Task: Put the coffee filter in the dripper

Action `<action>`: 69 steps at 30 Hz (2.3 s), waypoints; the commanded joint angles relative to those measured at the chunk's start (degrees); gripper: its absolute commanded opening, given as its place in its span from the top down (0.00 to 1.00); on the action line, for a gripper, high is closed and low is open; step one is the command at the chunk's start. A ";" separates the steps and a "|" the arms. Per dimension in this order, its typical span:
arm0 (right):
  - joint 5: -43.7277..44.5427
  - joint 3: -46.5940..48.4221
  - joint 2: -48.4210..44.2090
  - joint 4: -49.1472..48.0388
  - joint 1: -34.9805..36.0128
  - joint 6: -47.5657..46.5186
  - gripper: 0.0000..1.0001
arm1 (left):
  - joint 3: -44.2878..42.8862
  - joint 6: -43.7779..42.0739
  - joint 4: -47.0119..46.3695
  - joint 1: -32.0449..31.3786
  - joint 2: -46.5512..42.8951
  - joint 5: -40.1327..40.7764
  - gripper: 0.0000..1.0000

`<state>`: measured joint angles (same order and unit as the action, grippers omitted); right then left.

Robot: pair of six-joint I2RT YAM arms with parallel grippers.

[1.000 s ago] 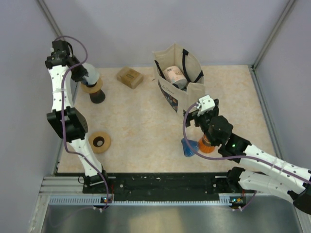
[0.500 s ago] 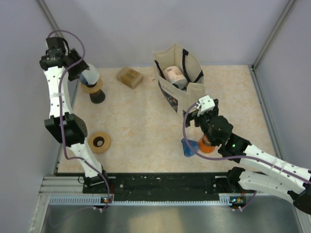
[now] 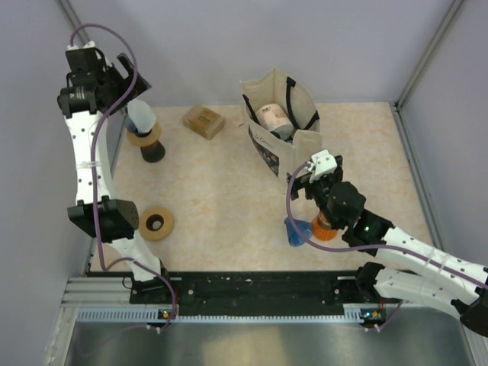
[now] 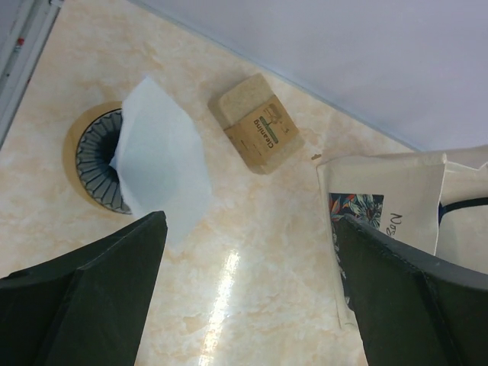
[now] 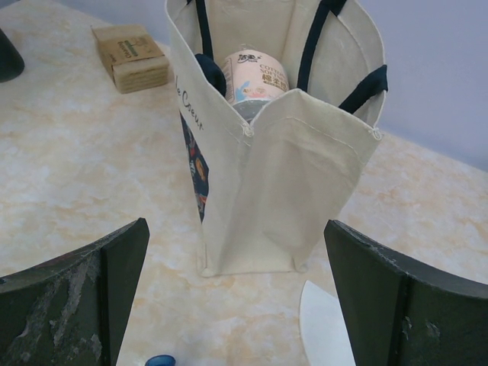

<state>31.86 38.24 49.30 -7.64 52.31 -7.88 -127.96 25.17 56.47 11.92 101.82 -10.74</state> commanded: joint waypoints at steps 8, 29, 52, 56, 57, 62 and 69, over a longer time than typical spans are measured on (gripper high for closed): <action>0.75 -0.27 1.24 -1.68 -0.28 -1.52 0.01 | -4.49 -2.05 -0.66 -1.46 9.01 4.67 0.25; 1.54 -0.09 2.47 -1.41 -0.28 -2.23 0.01 | -5.81 -4.43 2.86 -1.29 14.90 14.17 0.47; 1.98 -0.53 2.91 -1.41 -0.28 -2.75 0.01 | -7.13 -5.75 4.53 -0.94 19.20 15.40 0.47; 2.33 -0.54 2.91 -1.33 -0.20 -2.76 0.01 | -7.13 -5.83 4.70 -0.67 20.26 15.14 0.47; 2.16 -0.62 2.91 -1.41 -0.28 -2.84 0.01 | -7.21 -5.92 4.62 -0.76 20.26 15.22 0.47; 2.07 -0.62 2.91 -1.41 -0.28 -2.76 0.01 | -7.04 -5.74 4.88 -0.50 20.79 15.14 0.47; 2.07 -0.80 2.91 -1.24 -0.28 -2.76 0.01 | -7.04 -5.92 4.70 -0.32 21.49 14.17 0.47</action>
<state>33.21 38.22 52.27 -7.60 52.31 -10.44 -133.10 19.92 61.63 11.31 123.31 3.92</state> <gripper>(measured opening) 0.990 0.532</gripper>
